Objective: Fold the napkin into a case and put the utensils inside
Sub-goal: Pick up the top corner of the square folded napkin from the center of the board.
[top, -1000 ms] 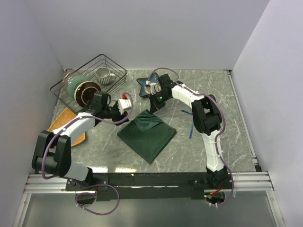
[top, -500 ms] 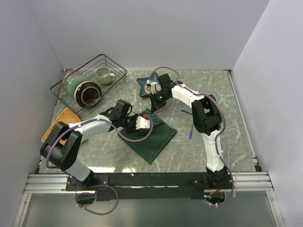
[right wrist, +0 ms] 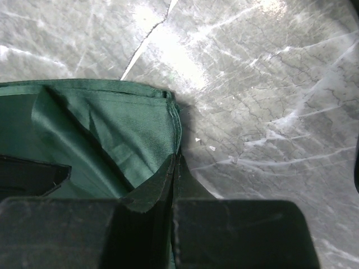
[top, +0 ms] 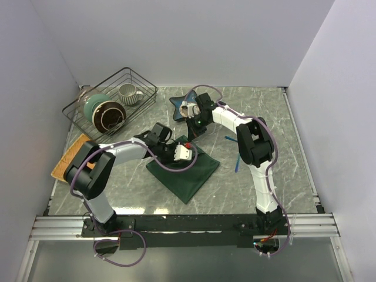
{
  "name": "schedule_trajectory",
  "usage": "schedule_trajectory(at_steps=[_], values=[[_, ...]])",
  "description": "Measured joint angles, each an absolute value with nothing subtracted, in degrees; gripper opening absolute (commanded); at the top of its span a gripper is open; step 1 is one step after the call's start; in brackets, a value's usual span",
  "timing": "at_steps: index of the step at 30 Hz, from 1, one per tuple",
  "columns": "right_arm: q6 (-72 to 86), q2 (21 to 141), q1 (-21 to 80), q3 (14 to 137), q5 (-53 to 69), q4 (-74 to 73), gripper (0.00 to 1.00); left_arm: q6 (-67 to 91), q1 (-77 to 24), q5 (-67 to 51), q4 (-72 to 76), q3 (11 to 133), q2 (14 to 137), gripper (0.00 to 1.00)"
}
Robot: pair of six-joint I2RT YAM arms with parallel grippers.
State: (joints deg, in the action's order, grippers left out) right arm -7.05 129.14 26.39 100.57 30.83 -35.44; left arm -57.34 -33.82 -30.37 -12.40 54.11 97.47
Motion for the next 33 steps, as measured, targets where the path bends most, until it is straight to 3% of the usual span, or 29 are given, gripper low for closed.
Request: schedule_trajectory(at_steps=[5, 17, 22, 33], values=[[-6.7, 130.0, 26.4, 100.6, 31.0, -35.1, 0.00, -58.0, -33.9, -30.4, -14.3, 56.5, 99.3, 0.38], [-6.4, 130.4, 26.4, 101.3, 31.1, -35.1, 0.00, -62.3, -34.4, -30.8, -20.6, 58.7, 100.6, 0.43], [-6.2, 130.4, 26.4, 101.3, 31.1, -35.1, 0.00, -63.3, -35.1, -30.8, -23.2, 61.4, 103.0, 0.27], [-6.0, 130.5, 26.4, 101.3, 31.1, -35.1, 0.00, -63.7, -35.1, -31.1, -24.9, 62.5, 103.6, 0.12]])
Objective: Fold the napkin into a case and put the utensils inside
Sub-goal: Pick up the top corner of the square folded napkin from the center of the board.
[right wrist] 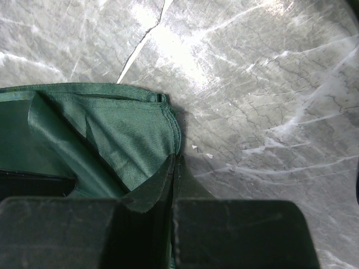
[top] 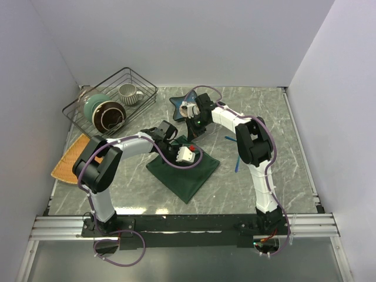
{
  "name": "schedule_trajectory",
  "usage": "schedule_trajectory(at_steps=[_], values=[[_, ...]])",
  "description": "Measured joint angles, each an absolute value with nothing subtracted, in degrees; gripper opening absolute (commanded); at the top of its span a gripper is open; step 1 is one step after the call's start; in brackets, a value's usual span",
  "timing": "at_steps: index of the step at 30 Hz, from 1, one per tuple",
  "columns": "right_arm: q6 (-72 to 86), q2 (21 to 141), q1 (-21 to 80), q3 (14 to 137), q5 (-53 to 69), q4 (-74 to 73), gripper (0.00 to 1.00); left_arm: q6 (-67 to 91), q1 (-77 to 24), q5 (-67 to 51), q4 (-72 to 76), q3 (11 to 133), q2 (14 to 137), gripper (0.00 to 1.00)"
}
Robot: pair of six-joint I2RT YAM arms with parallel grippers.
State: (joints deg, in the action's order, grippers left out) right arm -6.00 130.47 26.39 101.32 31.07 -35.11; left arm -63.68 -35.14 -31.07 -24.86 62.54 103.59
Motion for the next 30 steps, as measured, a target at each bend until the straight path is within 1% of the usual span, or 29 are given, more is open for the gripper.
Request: schedule_trajectory(at_steps=[4, 7, 22, 23, 24, 25, 26, 28, 30], values=[[-6.0, 130.5, 26.5, 101.3, 31.1, -35.1, 0.00, -63.5, -35.1, -31.7, -25.1, 62.7, 103.4, 0.04], [-6.0, 130.5, 26.5, 101.3, 31.1, -35.0, 0.00, -63.3, -35.1, -32.0, -25.6, 62.7, 102.8, 0.01], [-5.8, 130.5, 26.8, 101.3, 31.0, -34.7, 0.00, -60.7, -36.7, -32.2, -26.4, 62.3, 97.3, 0.01], [-5.8, 130.5, 26.8, 101.3, 31.0, -34.7, 0.00, -60.4, -36.9, -32.2, -26.3, 62.1, 97.0, 0.04], [-5.8, 130.5, 26.8, 101.3, 31.0, -34.7, 0.00, -60.2, -37.1, -32.0, -26.2, 61.7, 96.7, 0.12], [-5.8, 130.5, 26.8, 101.3, 31.0, -34.7, 0.00, -60.1, -37.3, -31.7, -26.0, 61.3, 96.6, 0.31], [-5.8, 130.5, 26.8, 101.3, 31.0, -34.7, 0.00, -59.9, -37.5, -31.4, -26.0, 61.1, 96.5, 0.37], [-5.8, 130.5, 26.8, 101.3, 31.0, -34.7, 0.00, -59.5, -37.7, -30.5, -25.9, 61.1, 96.8, 0.43], [-5.8, 130.6, 26.8, 101.4, 31.0, -34.7, 0.00, -58.9, -37.7, -29.7, -26.0, 61.4, 97.7, 0.45]])
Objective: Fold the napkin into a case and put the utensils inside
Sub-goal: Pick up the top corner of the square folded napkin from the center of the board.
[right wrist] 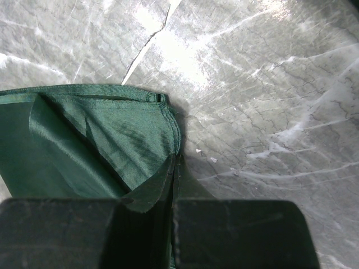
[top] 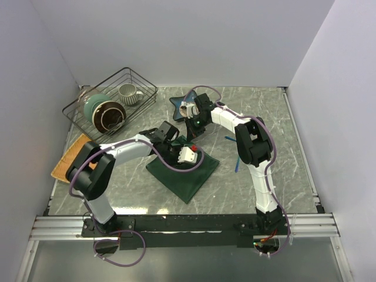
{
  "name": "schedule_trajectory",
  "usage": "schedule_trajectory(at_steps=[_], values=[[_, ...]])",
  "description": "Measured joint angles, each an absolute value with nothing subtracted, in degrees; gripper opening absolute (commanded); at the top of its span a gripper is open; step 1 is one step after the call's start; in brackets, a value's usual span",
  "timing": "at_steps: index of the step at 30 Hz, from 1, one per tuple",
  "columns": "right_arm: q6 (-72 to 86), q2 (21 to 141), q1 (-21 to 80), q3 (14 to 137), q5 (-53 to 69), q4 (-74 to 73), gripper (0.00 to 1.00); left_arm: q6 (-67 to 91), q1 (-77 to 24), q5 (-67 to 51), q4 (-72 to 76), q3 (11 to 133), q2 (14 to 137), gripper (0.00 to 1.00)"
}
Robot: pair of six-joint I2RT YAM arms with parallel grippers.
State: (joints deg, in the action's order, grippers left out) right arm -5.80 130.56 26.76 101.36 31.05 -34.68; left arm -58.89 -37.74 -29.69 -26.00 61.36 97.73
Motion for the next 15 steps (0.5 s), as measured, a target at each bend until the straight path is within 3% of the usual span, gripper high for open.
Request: schedule_trajectory(at_steps=[8, 15], values=[[-5.8, 130.7, 26.9, 101.6, 31.0, -34.7, 0.00, -59.3, -37.7, -27.1, -24.9, 62.5, 102.9, 0.44], [-5.8, 130.7, 26.9, 101.7, 31.0, -34.7, 0.00, -59.4, -37.7, -26.9, -25.0, 64.1, 104.2, 0.26]])
